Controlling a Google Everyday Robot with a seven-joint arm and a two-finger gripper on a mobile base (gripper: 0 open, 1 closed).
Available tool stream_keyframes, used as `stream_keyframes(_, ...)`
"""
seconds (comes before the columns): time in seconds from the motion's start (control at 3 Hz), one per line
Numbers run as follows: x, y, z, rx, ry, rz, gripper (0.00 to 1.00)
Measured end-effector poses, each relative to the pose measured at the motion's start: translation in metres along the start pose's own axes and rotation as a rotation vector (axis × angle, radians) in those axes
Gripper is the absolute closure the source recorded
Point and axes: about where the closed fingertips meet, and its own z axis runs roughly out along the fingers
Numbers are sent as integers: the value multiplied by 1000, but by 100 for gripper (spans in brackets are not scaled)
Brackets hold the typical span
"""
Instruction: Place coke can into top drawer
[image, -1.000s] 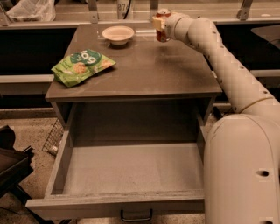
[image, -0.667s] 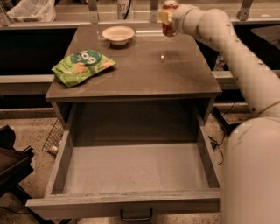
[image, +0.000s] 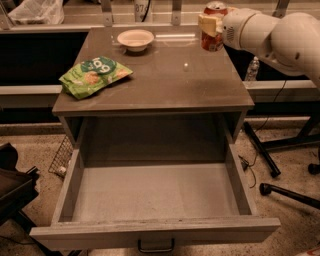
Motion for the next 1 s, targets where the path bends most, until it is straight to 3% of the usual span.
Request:
stream_keyframes(0.33,12,66,-61,-90,0,-11,100)
stream_keyframes(0.67,28,128,-117,-170,-4,26,100)
stream_keyframes(1.0,36,193,-169,-217,-46,69,100)
